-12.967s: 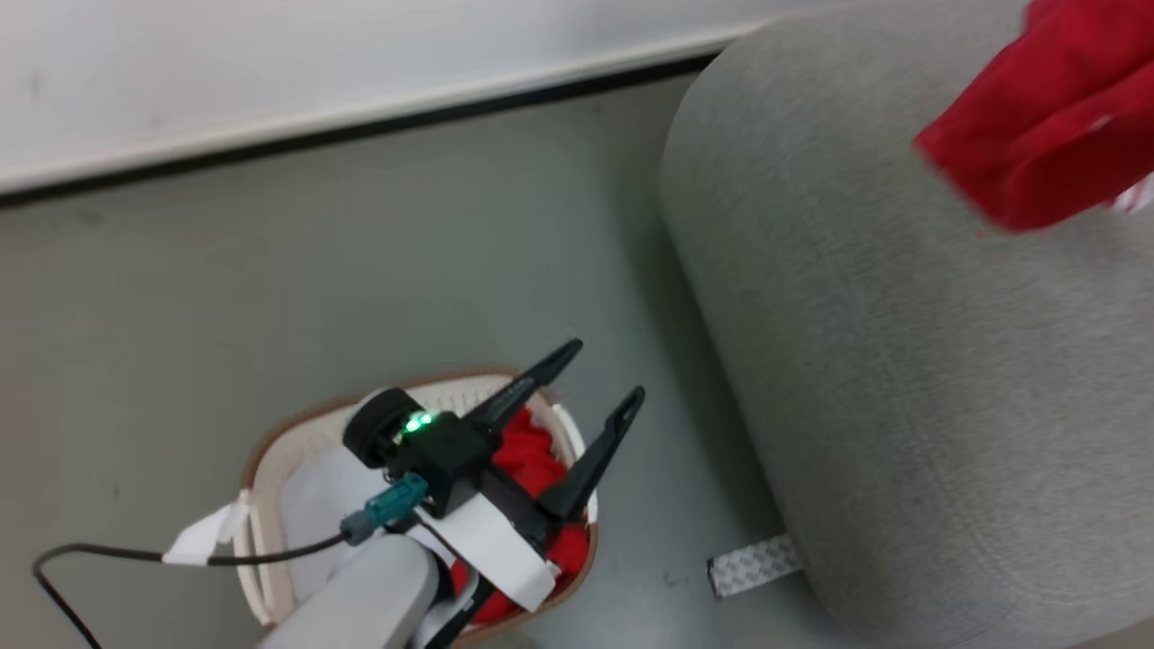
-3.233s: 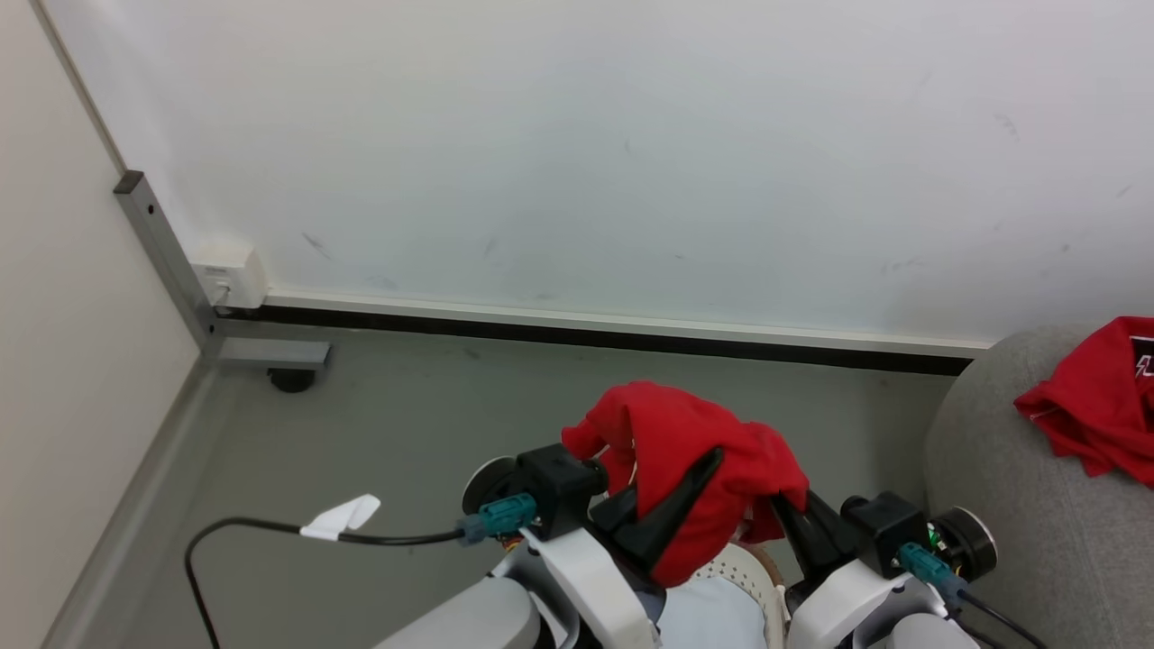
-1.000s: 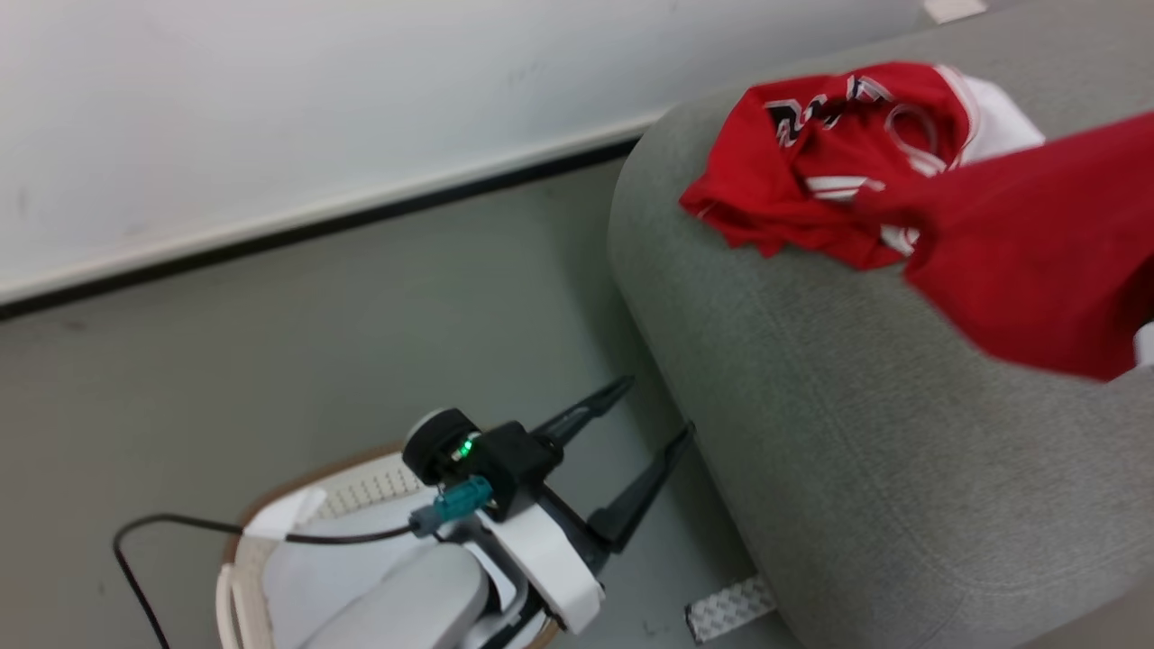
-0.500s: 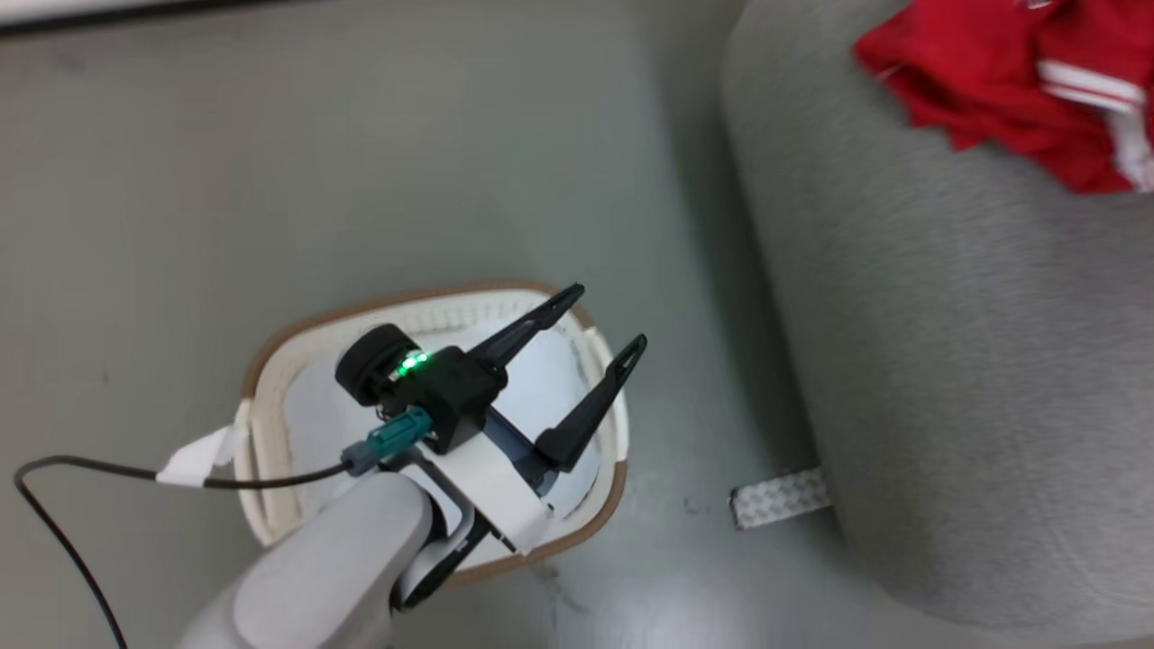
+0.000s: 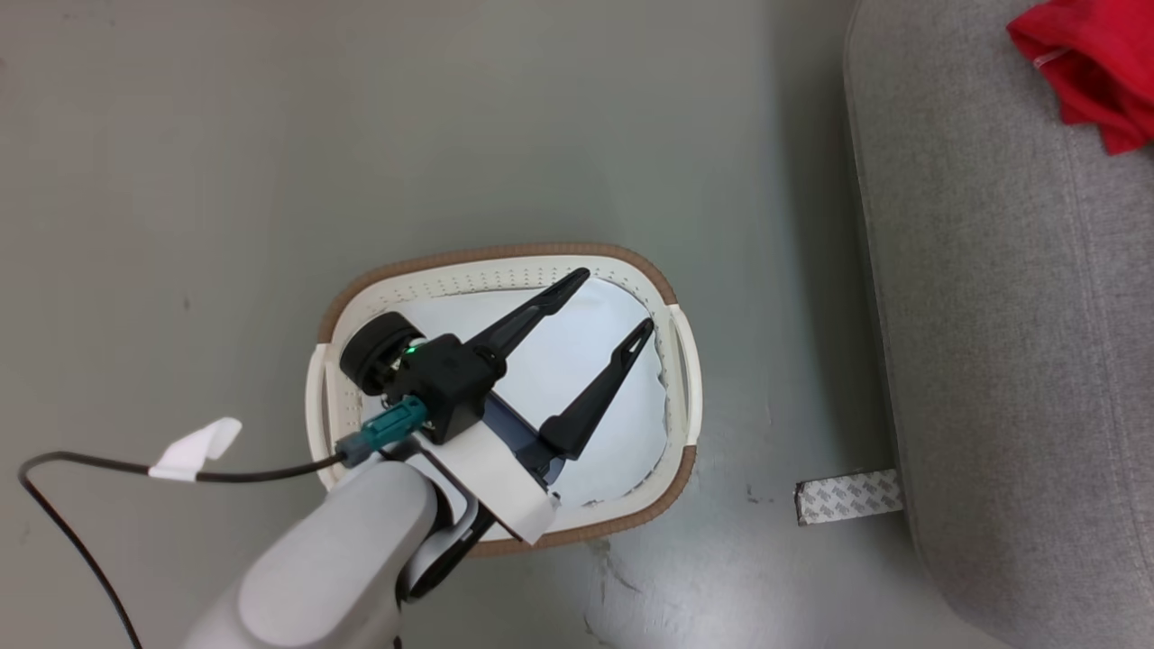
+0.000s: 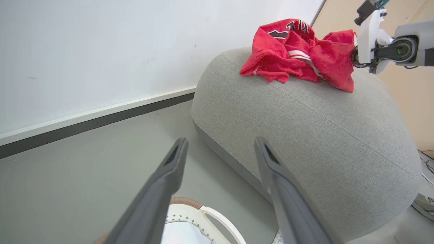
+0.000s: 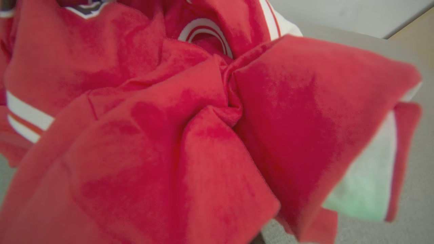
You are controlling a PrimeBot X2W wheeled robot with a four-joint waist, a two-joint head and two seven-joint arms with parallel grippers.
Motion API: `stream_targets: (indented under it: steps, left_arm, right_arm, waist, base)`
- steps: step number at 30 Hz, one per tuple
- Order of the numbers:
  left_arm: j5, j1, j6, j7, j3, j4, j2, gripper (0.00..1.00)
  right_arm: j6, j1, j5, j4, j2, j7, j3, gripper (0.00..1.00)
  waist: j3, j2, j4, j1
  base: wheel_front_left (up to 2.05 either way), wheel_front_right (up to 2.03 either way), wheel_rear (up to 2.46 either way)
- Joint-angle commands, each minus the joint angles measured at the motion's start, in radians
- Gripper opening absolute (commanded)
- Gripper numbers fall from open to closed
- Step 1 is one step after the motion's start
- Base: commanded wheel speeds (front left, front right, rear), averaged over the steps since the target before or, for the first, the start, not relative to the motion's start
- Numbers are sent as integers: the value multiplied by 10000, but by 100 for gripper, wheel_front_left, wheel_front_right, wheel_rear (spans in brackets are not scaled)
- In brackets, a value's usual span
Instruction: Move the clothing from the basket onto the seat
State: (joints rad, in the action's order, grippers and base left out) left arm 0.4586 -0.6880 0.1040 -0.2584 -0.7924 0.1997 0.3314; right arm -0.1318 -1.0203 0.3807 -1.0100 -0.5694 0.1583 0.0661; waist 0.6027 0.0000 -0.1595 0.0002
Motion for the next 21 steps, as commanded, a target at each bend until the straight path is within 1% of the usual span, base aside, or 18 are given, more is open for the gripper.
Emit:
stream_targets:
  steps: [1, 2, 3, 4, 7, 10, 13, 16, 21]
  left_arm:
    - [58, 84, 16, -60, 24, 44, 1, 100]
    - [59, 121, 18, -47, 61, 69, -6, 100]
    - [60, 163, 14, -54, 89, 95, -15, 100]
    - [56, 201, 15, -58, 113, 126, -28, 100]
    - [68, 349, 12, -63, 201, 232, -93, 100]
    - [106, 617, -31, -62, 398, 333, -151, 100]
    - [181, 1049, -108, -56, 700, 423, -232, 100]
    - [339, 1601, -224, -57, 1047, 568, -334, 100]
    - [629, 2515, -421, -58, 1809, 767, -425, 100]
  right_arm:
    - [23, 9, 179, -103, -11, 43, 89, 28]
    - [23, 20, 204, -129, -3, 45, 161, 45]
    - [23, 14, 220, -168, 9, 64, 229, 76]
    - [23, 26, 260, -213, 31, 90, 316, 100]
    - [23, 133, 363, -187, 79, 157, 679, 100]
    - [23, 316, 457, -96, 74, 290, 1177, 100]
    - [23, 552, 542, 73, -179, 574, 1784, 100]
    - [23, 828, 709, 368, -428, 1092, 2461, 100]
    - [23, 1271, 1270, 1482, -956, 1806, 3523, 100]
  waist:
    - [-79, 0, -4, -2]
    - [-137, 0, -22, -2]
    - [-212, 0, -46, -2]
    - [-306, 0, -71, -2]
    - [-712, 0, -142, -2]
    - [-1363, 0, -189, -2]
    - [-2229, 0, -196, -2]
    - [-3187, 0, -150, -2]
    - [-4679, 0, 26, -2]
  base:
    - [0, 0, 0]
    - [0, 0, 0]
    - [0, 0, 0]
    - [0, 0, 0]
    - [0, 0, 0]
    - [0, 0, 0]
    - [0, 0, 0]
    - [0, 0, 0]
    - [0, 0, 0]
